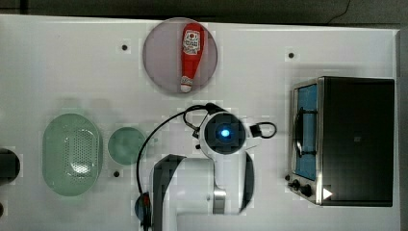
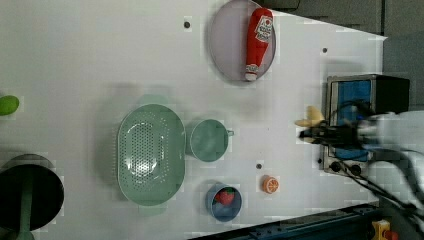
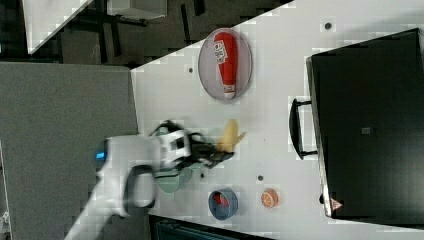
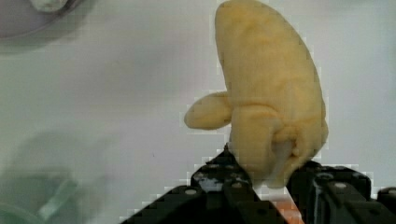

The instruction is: Pick Banana and place it in mug.

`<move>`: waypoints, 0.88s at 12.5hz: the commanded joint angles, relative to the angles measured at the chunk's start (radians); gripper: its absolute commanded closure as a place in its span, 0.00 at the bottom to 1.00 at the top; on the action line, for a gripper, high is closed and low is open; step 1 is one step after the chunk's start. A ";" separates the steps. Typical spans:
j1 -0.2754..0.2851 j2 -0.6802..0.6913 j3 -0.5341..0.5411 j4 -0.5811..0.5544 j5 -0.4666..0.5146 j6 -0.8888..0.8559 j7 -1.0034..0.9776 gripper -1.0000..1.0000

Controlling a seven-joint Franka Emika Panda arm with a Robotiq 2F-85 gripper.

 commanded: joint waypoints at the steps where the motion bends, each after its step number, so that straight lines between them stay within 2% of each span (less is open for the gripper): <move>1: 0.000 -0.116 0.020 0.147 0.001 -0.226 0.006 0.67; 4: 0.010 -0.157 0.071 0.231 0.001 -0.396 0.066 0.67; 8: 0.041 -0.164 0.207 0.236 0.034 -0.404 0.275 0.67; 11: 0.056 -0.153 0.357 0.210 0.166 -0.378 0.573 0.67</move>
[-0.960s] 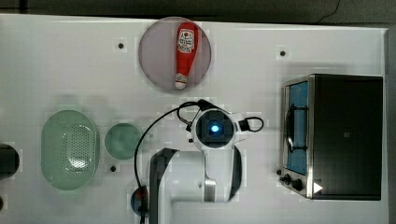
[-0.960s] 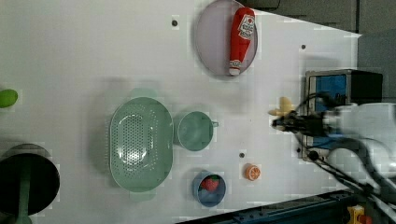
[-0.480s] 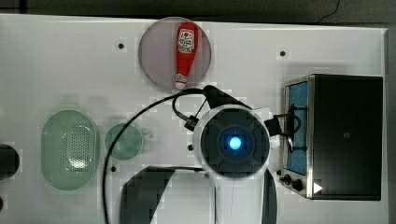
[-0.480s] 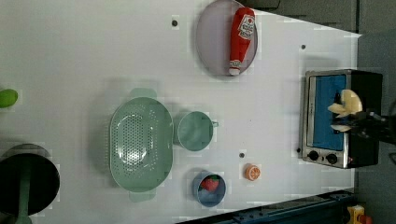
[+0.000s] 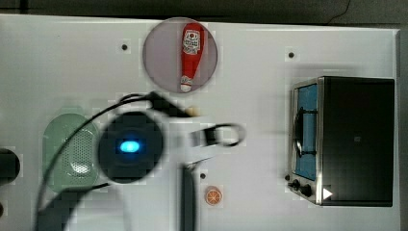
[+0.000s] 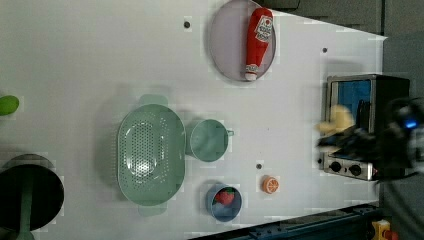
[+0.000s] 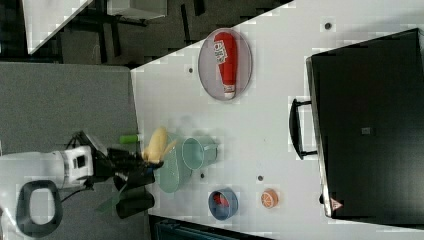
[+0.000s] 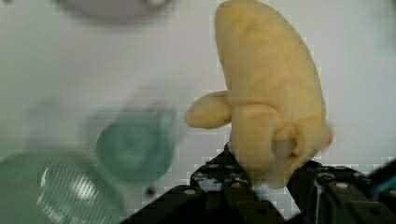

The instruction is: Pick Banana and place it in mug.

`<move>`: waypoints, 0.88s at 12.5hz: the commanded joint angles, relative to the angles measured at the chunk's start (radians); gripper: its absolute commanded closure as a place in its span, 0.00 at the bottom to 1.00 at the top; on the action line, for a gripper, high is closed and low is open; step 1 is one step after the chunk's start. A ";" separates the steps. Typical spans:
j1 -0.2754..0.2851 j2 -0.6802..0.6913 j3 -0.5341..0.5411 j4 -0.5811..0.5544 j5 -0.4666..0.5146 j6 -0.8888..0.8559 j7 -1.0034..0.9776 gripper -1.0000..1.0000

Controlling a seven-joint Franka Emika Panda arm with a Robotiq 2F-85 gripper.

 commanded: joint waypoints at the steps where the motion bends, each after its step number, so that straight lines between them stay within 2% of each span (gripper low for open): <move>1: 0.051 0.038 0.132 -0.035 0.058 0.054 0.348 0.67; 4: 0.051 0.114 0.206 -0.110 0.058 0.296 0.468 0.67; 7: 0.051 0.229 0.226 -0.174 0.050 0.514 0.514 0.67; 9: 0.051 0.311 0.223 -0.175 0.047 0.559 0.518 0.67; 10: 0.051 0.350 0.219 -0.172 0.044 0.570 0.518 0.64; 11: 0.051 0.385 0.215 -0.172 0.041 0.597 0.518 0.55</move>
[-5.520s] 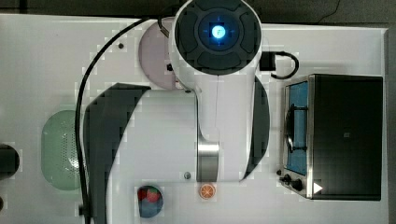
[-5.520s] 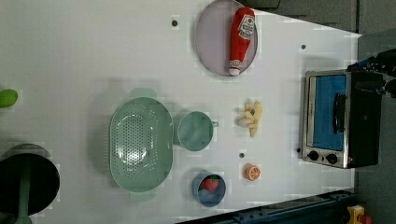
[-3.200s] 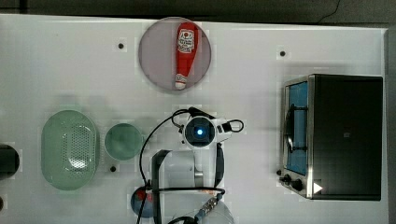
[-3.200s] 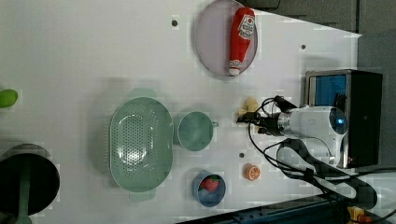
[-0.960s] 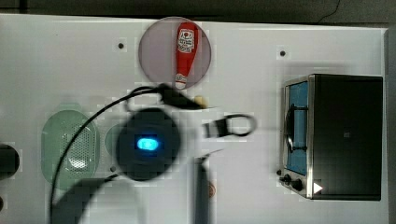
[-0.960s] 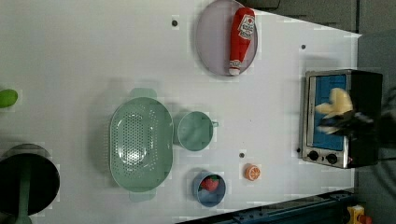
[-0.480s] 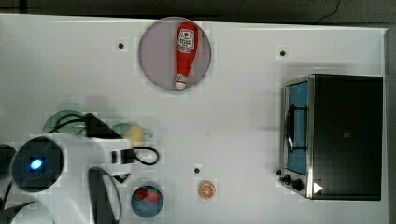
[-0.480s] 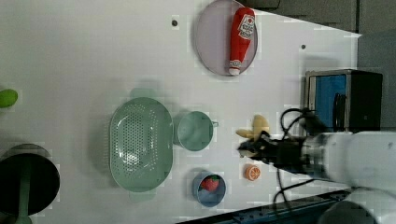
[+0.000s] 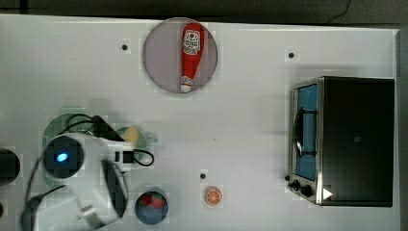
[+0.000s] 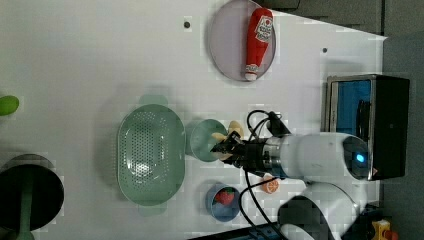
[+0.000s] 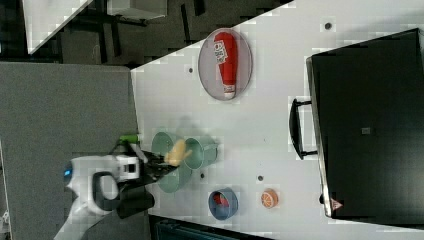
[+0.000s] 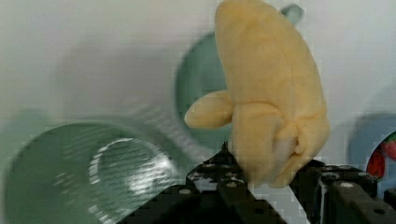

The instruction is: Pick Banana and place it in mug.

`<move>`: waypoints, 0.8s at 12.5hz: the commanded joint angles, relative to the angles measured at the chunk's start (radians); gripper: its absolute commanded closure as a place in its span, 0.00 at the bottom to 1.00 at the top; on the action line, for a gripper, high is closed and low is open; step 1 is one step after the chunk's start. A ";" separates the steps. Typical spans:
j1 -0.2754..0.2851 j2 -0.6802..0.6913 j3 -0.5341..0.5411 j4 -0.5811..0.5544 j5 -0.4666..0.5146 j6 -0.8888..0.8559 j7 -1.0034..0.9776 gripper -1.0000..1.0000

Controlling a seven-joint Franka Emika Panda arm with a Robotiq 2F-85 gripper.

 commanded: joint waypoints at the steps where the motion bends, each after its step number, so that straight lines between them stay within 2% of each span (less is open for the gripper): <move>1: -0.027 0.075 -0.020 0.013 -0.001 0.104 0.063 0.39; 4: -0.027 0.106 -0.027 0.010 -0.001 0.150 0.064 0.07; 5: -0.027 0.100 -0.028 0.014 -0.001 0.149 0.064 0.00; 8: -0.034 0.054 -0.041 0.026 0.000 0.145 0.064 0.00; 10: -0.048 -0.036 -0.081 0.046 0.000 0.097 0.045 0.00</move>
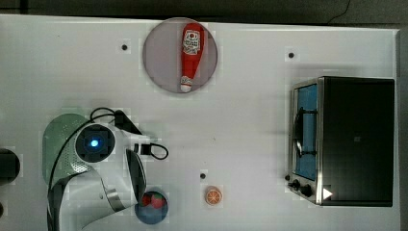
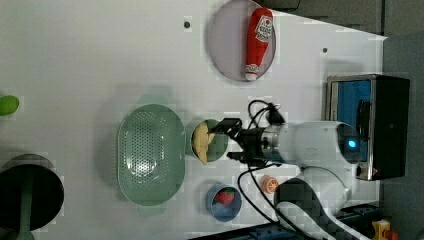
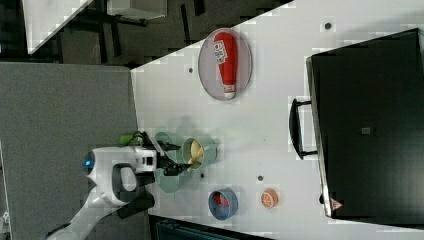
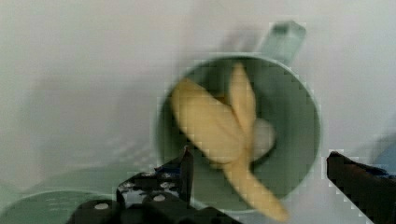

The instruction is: Pick Banana and place it in mug.

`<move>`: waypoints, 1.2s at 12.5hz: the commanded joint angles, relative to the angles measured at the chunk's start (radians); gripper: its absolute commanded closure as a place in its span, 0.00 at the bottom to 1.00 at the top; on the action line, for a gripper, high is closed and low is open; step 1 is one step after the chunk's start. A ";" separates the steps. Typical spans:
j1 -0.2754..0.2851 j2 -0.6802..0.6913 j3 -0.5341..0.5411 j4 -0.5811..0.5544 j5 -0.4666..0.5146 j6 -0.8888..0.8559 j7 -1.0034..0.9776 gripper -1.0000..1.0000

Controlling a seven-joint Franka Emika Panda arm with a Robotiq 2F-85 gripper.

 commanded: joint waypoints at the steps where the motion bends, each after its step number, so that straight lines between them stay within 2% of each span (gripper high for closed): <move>1: -0.021 -0.169 -0.078 0.062 0.009 -0.085 0.001 0.00; 5: -0.046 -0.322 -0.232 0.223 0.009 -0.429 -0.072 0.00; 9: -0.060 -0.348 -0.399 0.459 -0.050 -0.773 -0.249 0.00; 11: -0.060 -0.347 -0.453 0.558 -0.090 -0.853 -0.255 0.00; 13: -0.061 -0.345 -0.463 0.584 -0.163 -0.913 -0.262 0.00; 15: -0.059 -0.346 -0.462 0.584 -0.162 -0.915 -0.285 0.00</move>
